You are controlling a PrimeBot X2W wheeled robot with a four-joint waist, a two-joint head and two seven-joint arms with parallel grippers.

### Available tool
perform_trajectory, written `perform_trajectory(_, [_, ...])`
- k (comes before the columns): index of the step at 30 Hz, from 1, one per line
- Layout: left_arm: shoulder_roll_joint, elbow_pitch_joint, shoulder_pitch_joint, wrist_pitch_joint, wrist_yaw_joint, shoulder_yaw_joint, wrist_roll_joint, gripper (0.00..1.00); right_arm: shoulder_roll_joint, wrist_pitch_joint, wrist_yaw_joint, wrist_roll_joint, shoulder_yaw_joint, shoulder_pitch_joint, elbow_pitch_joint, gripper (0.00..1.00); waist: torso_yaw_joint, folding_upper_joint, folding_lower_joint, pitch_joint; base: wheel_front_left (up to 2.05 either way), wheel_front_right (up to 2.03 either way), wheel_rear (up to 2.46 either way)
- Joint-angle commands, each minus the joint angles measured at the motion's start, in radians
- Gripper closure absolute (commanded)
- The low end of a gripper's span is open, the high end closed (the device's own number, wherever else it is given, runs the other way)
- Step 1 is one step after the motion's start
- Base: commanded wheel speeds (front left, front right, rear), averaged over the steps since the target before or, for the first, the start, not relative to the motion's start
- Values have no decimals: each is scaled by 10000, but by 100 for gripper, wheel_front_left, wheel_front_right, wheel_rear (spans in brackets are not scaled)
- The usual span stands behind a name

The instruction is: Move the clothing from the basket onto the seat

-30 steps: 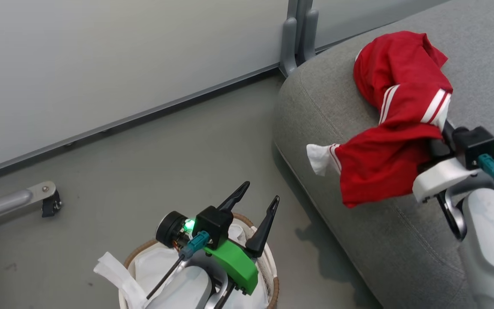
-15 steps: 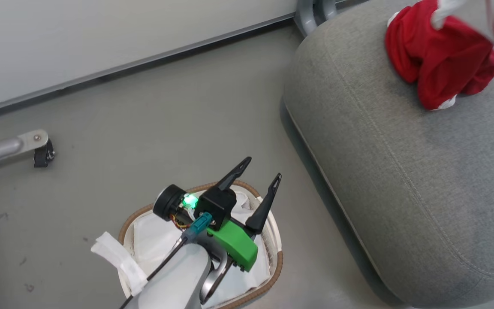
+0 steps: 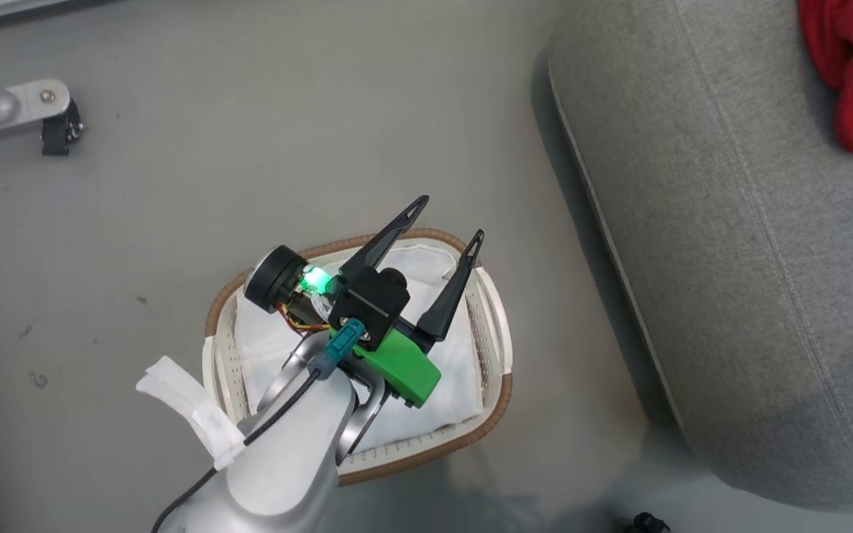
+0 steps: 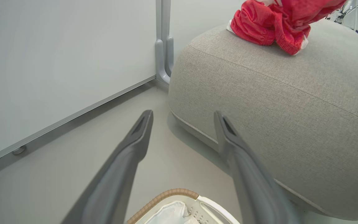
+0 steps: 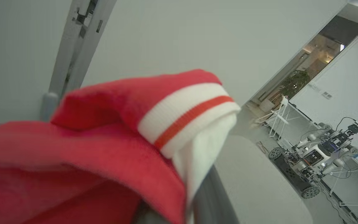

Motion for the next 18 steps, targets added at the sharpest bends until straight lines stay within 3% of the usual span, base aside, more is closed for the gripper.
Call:
perform_trajectory(1, [103,-46,-192,7,-34,43,91,0,191,-24,-14,-105,-94,167,185,100,142,-1,-2,685,0,0,0])
perform_trajectory(7, [104,11,-17,7,-40,55,160,0,849,-25,-14,-460,-311,574,706,100,29,-1,-2,667,0,0,0])
perform_trajectory(10, [87,11,115,7,-43,46,82,0,1031,-25,-14,-534,-384,726,775,63,-39,-1,-2,541,0,0,0])
perform_trajectory(11, [82,10,136,7,-44,48,61,0,1071,-25,-14,-530,-388,768,789,60,-61,-1,-2,499,0,0,0])
perform_trajectory(12, [74,5,162,7,-45,47,21,0,1105,-25,-14,-523,-386,825,784,12,-85,-1,-2,447,0,0,0])
perform_trajectory(13, [72,10,192,7,-46,48,-14,0,1134,-25,-14,-508,-372,887,762,0,-112,-1,-2,388,0,0,0])
perform_trajectory(18, [32,64,319,7,-43,94,-208,0,1236,-25,-14,-284,-140,1305,604,0,-220,-1,-2,64,0,0,0])
